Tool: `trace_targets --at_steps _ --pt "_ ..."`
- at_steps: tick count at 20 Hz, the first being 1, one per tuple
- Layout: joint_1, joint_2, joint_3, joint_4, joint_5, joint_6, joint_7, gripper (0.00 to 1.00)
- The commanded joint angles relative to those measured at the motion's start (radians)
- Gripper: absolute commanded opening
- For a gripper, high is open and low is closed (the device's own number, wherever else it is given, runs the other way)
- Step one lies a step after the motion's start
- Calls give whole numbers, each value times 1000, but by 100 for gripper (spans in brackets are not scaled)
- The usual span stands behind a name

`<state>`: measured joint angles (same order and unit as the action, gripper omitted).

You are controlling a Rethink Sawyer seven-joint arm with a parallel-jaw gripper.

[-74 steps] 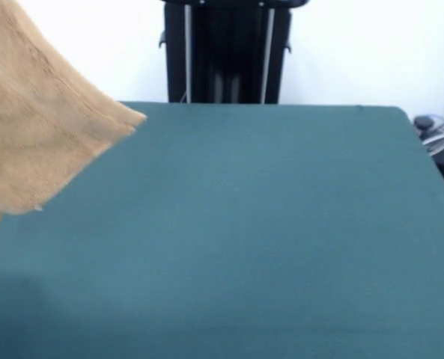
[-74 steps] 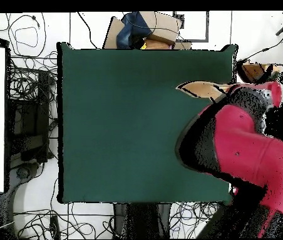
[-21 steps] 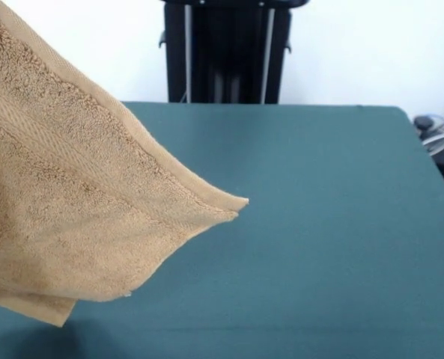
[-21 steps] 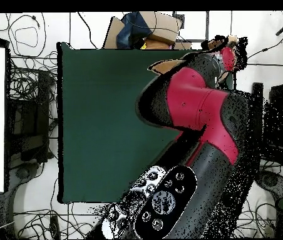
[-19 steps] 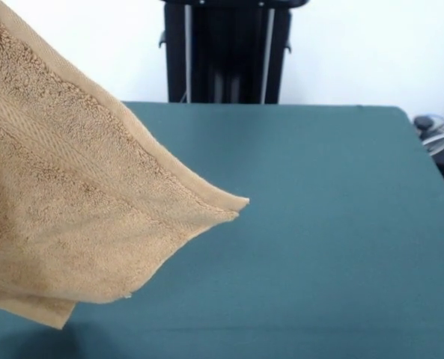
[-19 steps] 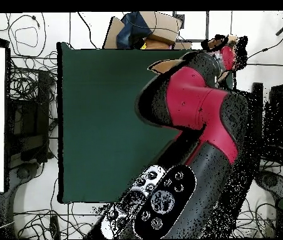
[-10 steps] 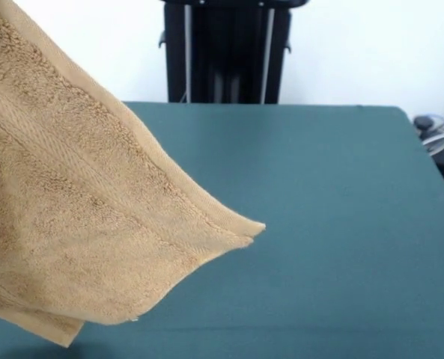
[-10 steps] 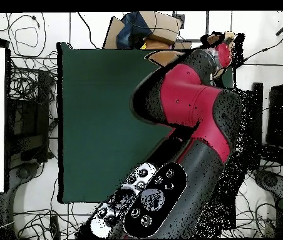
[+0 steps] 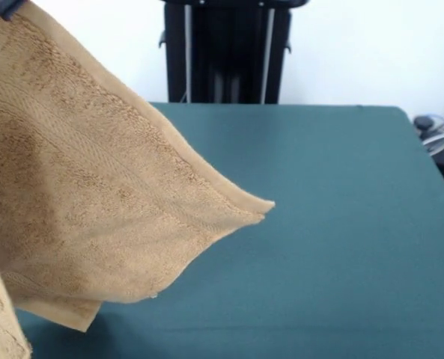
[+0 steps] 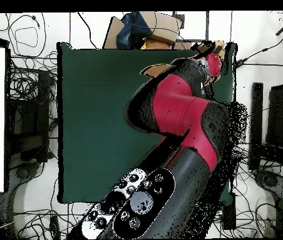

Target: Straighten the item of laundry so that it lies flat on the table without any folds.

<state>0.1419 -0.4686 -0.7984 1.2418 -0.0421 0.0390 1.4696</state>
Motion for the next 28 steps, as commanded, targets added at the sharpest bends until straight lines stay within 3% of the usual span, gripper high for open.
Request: trace_targets --at_steps 1,10,28 --pt "33 33 29 174 84 -118 345 0" --pt "65 57 34 304 199 -269 328 0" --pt "56 36 85 563 255 -546 316 0"
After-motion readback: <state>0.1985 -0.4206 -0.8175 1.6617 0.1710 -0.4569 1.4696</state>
